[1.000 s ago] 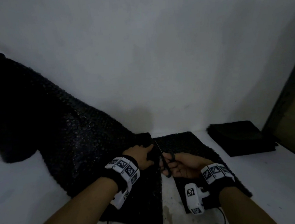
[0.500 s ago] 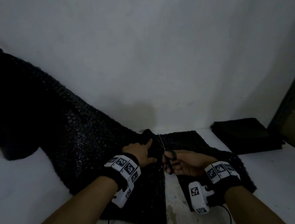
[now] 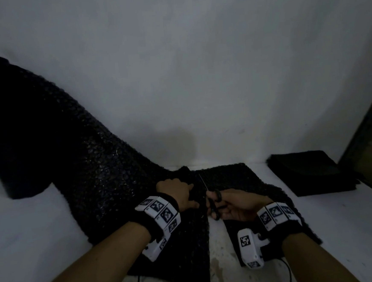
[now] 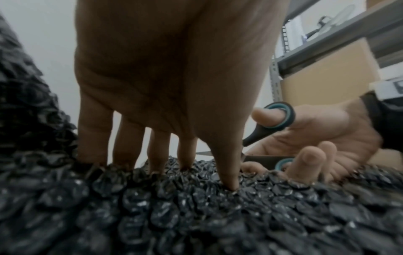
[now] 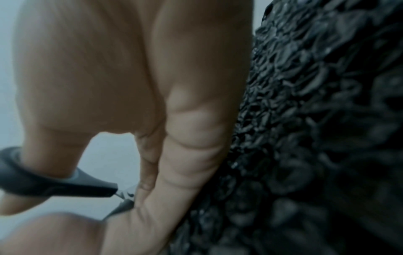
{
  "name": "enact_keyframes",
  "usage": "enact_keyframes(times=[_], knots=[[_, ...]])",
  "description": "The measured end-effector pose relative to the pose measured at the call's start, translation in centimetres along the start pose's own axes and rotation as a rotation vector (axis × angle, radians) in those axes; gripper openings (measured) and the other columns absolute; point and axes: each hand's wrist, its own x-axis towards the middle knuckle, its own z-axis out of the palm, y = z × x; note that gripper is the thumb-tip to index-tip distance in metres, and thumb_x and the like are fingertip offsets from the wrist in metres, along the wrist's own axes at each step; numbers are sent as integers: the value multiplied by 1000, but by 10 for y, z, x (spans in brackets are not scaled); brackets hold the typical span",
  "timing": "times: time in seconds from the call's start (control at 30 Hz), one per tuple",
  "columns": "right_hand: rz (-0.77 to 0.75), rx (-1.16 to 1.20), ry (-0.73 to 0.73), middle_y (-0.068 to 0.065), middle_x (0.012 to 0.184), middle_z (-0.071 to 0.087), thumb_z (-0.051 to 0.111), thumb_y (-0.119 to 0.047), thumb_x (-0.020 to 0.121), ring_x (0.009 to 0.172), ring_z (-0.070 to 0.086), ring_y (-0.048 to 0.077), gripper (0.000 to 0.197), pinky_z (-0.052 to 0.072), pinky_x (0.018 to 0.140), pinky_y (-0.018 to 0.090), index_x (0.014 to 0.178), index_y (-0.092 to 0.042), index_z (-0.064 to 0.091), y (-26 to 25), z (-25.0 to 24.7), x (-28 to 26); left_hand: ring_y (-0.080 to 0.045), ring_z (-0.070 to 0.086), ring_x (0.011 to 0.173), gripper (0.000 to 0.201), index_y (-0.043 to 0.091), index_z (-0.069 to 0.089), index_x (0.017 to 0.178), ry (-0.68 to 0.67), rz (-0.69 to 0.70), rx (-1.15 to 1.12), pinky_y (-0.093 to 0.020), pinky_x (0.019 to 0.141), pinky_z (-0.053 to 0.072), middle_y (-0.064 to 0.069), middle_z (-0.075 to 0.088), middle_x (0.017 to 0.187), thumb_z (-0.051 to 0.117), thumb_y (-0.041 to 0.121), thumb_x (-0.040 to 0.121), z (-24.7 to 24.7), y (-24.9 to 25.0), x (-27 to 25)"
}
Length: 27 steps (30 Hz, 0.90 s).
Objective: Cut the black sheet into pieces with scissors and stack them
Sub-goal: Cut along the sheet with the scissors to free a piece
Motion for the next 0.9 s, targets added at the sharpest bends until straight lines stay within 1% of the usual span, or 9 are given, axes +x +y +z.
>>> enact_keyframes(times=[0.17,0.27,0.37,0.43,0.5,0.53,0.6,0.73,0.9], knots=[[0,-17,16,19,92,67,84,-48,70,78,66,22,53,53,82,32,95,-3,70,-1,1,1,-28,58,112,81,24,54,135,82,-21,66,-33,82,44,-8,57,126,52,82,78,-2,6,-2],[12,-47,14,17,92,67,90,-53,62,77,65,22,62,50,82,32,95,-4,69,-1,1,2,-28,61,101,73,15,58,116,122,-20,12,-34,76,47,-8,59,113,59,78,77,-5,5,-2],[14,-41,12,17,94,67,89,-52,63,77,65,21,65,50,82,32,100,-3,68,-1,2,-1,-30,62,96,49,9,57,115,210,-16,-106,-34,69,48,-12,60,112,58,53,94,-10,3,2],[15,-28,12,17,95,67,87,-51,66,77,66,20,64,51,81,31,102,-3,66,-1,2,-2,-31,61,102,31,7,60,120,241,20,-186,-36,74,51,-16,60,120,54,30,100,-12,0,10],[13,-10,9,17,96,67,87,-51,66,78,65,21,63,50,81,31,101,-3,66,0,3,-2,-31,55,119,43,11,52,140,162,114,-252,-37,93,51,-15,52,140,54,26,100,-11,-5,21],[10,6,5,17,94,67,88,-51,66,79,65,21,62,51,80,31,99,-4,66,1,2,-2,-31,49,128,56,14,40,150,65,145,-257,-37,102,46,-13,43,150,55,31,100,-11,-7,25],[2,54,5,15,90,67,86,-48,71,78,65,22,53,52,78,30,95,-4,67,2,2,-2,-30,41,138,74,19,19,158,-114,138,-210,-37,111,40,-10,33,158,54,46,99,-8,-10,32],[-8,108,32,18,95,64,75,-38,81,76,68,21,40,56,74,29,95,-1,67,2,5,-4,-31,38,140,84,21,10,160,-164,105,-172,-39,111,40,-10,29,161,50,59,96,2,-13,39],[13,52,30,20,104,63,77,-43,79,79,67,20,54,55,77,28,108,-1,64,1,4,0,-32,22,149,86,25,-8,159,-234,93,-140,-42,117,31,-5,-1,167,41,61,98,3,-12,38]])
